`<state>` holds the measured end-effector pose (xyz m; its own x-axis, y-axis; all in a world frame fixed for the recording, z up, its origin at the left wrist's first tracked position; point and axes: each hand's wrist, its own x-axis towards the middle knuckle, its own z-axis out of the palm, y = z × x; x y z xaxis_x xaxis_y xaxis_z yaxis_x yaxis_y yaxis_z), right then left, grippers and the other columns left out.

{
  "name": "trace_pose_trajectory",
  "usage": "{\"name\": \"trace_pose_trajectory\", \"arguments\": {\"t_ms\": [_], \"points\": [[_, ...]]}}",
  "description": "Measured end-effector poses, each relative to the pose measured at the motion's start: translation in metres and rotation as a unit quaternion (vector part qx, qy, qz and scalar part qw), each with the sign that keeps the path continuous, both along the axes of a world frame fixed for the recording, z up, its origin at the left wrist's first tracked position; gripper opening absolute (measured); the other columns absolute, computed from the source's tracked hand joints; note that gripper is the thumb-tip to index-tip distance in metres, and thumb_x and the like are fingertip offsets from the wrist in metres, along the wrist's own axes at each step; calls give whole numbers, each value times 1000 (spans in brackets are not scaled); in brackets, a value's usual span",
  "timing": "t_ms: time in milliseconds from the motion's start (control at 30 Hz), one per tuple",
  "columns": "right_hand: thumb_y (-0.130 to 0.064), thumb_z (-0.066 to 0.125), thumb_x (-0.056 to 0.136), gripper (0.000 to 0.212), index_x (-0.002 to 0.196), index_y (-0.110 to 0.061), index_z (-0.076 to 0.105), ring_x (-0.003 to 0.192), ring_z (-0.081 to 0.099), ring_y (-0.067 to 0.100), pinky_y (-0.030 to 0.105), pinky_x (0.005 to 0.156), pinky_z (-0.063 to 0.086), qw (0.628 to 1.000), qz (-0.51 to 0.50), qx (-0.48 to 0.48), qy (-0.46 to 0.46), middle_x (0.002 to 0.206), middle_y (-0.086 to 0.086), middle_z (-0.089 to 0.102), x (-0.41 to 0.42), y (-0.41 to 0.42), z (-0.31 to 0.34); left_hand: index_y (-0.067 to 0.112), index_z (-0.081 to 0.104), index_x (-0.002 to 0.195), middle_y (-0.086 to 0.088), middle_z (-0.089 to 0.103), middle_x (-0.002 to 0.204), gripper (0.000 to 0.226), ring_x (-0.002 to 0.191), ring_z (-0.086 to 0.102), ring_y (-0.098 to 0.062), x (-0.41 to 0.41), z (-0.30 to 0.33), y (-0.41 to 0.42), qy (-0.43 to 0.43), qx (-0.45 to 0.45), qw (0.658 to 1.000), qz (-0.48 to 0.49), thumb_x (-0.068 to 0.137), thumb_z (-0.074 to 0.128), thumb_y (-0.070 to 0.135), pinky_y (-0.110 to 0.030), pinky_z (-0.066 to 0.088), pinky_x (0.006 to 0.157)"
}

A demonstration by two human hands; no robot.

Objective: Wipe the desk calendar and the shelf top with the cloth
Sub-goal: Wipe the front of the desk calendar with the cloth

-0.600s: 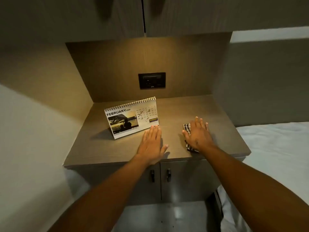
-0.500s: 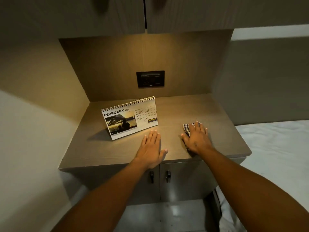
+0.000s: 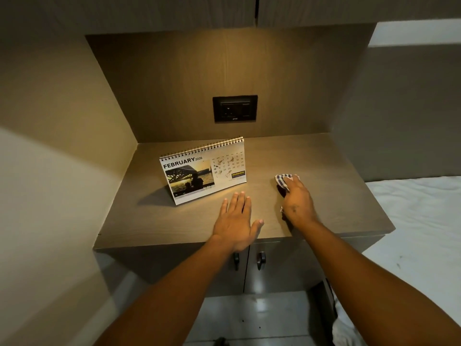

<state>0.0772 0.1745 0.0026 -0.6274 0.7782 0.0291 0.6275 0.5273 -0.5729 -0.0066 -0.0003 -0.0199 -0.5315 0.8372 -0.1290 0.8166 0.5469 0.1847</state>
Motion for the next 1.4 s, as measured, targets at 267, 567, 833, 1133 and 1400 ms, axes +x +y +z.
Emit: {"name": "trace_pose_trajectory", "arguments": {"t_ms": [267, 567, 833, 1133, 1400], "points": [[4, 49, 97, 50, 144, -12, 51, 143, 38, 22, 14, 108, 25, 945, -62, -121, 297, 154, 10, 45, -69, -85, 28, 15, 22, 156, -10, 22, 166, 72, 153, 8, -24, -51, 91, -27, 63, 120, 985, -108, 94, 58, 21, -43, -3, 122], [-3, 46, 101, 50, 150, -15, 45, 142, 40, 28, 48, 113, 41, 923, -83, -166, 336, 156, 10, 43, -123, -110, 37, 12, 15, 158, -13, 12, 168, 74, 155, -3, -28, -184, 148, -47, 203, -3, 978, -55, 101, 38, 54, -51, 0, 125], [-5, 48, 102, 55, 155, -13, 33, 149, 26, 24, -2, 94, 20, 920, -116, -173, 333, 166, 9, 22, -156, -120, 32, 23, 33, 153, -4, 24, 166, 52, 155, 4, -26, -206, 129, -43, 89, 25, 991, -99, 106, 30, 45, -50, -1, 123], [5, 50, 99, 59, 154, -13, 36, 149, 24, 24, -10, 89, 16, 895, -128, -219, 368, 167, 8, 15, -174, -179, 32, 18, 39, 148, -6, 20, 167, 49, 154, 5, -29, -209, 127, -39, 65, 5, 995, -80, 106, 34, 43, -53, 2, 122], [7, 47, 99, 63, 155, -17, 31, 145, 33, 23, -4, 90, 22, 899, -164, -218, 343, 168, 5, 15, -173, -129, 41, 18, 42, 145, -7, 20, 167, 46, 154, 7, -29, -202, 128, -40, 58, 14, 996, -72, 106, 37, 41, -51, 4, 122]]}}
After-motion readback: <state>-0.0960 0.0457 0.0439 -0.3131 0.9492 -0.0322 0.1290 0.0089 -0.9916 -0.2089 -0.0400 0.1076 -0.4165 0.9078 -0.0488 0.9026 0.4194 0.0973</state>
